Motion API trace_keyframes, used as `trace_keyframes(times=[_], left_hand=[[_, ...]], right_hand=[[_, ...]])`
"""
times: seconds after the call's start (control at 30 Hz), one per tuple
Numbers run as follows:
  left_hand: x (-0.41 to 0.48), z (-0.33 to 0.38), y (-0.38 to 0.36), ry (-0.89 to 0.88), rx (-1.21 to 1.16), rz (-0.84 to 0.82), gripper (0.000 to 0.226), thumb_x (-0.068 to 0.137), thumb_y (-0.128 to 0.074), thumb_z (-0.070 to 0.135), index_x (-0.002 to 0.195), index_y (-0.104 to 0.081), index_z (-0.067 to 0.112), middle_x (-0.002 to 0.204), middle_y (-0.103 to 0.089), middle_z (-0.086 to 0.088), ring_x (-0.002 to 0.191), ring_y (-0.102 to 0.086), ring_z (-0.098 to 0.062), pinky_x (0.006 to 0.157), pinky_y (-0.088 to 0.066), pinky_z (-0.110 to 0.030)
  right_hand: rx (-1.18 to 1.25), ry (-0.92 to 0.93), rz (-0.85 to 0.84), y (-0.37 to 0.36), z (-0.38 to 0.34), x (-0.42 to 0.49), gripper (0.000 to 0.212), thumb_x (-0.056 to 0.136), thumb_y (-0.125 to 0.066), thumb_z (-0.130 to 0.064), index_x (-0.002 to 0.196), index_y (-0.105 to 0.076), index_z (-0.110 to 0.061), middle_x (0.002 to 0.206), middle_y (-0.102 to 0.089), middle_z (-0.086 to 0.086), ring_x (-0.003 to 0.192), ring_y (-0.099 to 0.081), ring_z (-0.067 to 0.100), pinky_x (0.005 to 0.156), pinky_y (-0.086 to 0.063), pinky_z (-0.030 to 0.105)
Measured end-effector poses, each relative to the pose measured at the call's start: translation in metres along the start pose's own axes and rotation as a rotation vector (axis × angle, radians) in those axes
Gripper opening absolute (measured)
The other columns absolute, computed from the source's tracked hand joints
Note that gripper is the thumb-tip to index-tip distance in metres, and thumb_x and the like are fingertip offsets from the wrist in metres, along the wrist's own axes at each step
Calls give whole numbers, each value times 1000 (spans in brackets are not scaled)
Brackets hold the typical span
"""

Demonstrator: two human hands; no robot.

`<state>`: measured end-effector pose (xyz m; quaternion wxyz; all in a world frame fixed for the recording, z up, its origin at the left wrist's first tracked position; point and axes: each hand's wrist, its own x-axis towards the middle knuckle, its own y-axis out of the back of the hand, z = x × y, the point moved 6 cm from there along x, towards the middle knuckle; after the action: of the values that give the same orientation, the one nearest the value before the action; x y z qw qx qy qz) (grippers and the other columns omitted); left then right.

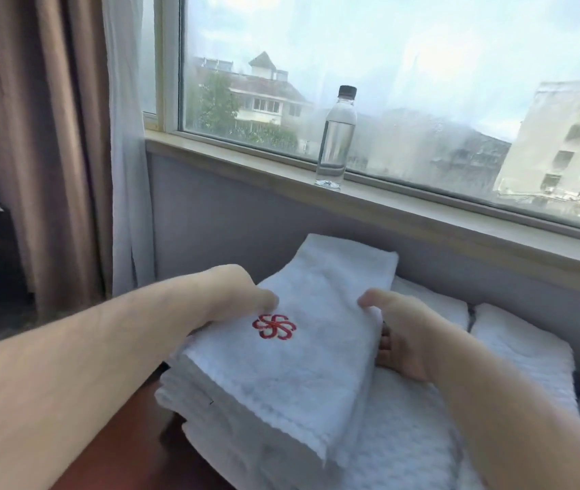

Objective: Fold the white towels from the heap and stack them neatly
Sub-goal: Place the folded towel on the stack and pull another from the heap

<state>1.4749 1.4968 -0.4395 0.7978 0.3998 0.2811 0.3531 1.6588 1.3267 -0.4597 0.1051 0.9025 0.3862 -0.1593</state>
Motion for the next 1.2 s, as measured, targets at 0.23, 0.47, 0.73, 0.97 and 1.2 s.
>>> trace_keyframes(times=[0.23,0.47,0.73,0.97,1.2], left_hand=[[-11,5,-8,-62,93,51,44,96,-53,54,103,-61,11,103,-64,-4,94,-61,-24,72,-44,-29],[-14,5,40,-97,125,95,42,98,-51,55,110,-56,15,112,-61,-2,105,-57,-25,84,-41,-34],[-46,-28,2,54,235,64,51,107,-32,43,122,-56,0,125,-61,-17,83,-56,-25,76,-41,-30],[-93,-46,15,117,94,191,39,101,-39,27,136,-44,10,136,-45,-15,110,-50,-31,82,-44,-33],[-151,-10,7,-110,130,223,52,95,-46,46,143,-45,26,143,-39,-6,136,-27,-29,107,-37,-44]], right_hand=[[-37,-97,-208,-38,23,-47,27,92,-63,-19,116,-65,-8,99,-77,14,88,-76,31,74,-62,46],[208,-30,-197,-67,20,-71,22,95,-59,-8,116,-63,-3,95,-76,18,75,-76,30,56,-60,39],[-68,-24,-80,-58,45,-92,20,90,-66,-11,106,-61,1,63,-66,11,52,-66,22,48,-55,28],[-115,-22,-9,-42,48,-132,48,92,-70,-11,130,-45,6,83,-61,19,50,-69,24,45,-54,26],[-93,64,106,22,39,-203,16,92,-70,-10,95,-58,1,91,-65,23,56,-73,23,50,-55,25]])
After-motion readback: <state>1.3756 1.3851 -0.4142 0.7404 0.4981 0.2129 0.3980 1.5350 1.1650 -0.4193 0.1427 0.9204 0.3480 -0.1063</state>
